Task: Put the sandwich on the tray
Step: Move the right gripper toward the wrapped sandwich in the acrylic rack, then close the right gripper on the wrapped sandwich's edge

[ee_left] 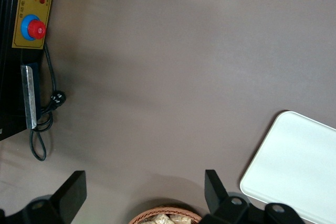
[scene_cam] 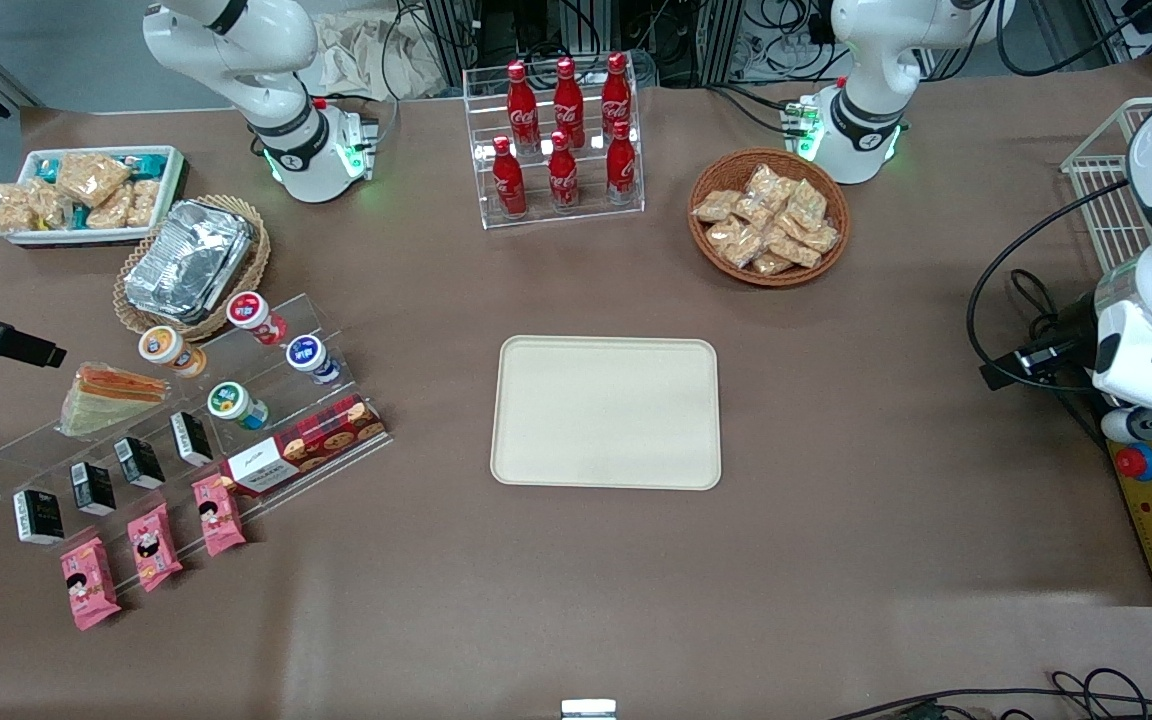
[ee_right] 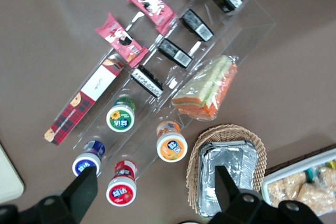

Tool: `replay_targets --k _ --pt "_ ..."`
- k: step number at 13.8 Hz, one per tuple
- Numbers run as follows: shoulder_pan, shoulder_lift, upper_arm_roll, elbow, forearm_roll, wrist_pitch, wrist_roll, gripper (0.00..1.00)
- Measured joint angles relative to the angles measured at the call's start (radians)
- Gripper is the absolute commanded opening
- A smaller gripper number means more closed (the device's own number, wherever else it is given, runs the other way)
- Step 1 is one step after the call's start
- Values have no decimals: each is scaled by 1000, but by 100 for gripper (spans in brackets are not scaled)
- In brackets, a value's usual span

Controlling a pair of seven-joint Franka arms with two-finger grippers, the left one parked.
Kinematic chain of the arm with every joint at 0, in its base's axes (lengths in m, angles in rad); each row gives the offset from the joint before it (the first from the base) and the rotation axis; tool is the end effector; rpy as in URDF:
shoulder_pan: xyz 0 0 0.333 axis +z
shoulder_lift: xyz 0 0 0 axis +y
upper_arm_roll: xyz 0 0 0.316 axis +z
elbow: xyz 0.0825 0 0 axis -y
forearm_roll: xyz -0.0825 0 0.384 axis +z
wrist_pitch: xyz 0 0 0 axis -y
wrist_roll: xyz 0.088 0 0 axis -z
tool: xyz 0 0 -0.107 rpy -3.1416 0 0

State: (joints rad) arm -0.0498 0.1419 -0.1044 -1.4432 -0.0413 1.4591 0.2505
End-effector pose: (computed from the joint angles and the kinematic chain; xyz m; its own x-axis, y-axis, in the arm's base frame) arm 0.5782 -0.0902 0.5945 0.9114 -0.3974 -0.1070 -0.3899 -0.9169 0.0852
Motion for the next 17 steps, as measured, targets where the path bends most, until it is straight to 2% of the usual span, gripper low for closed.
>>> replay_targets --k 4,9,17 --pt "-27 -6 -10 -29 0 23 119 99" --pt "-114 -6 -26 -138 0 69 121 99" --pt "-167 4 -25 -322 55 279 164 98"
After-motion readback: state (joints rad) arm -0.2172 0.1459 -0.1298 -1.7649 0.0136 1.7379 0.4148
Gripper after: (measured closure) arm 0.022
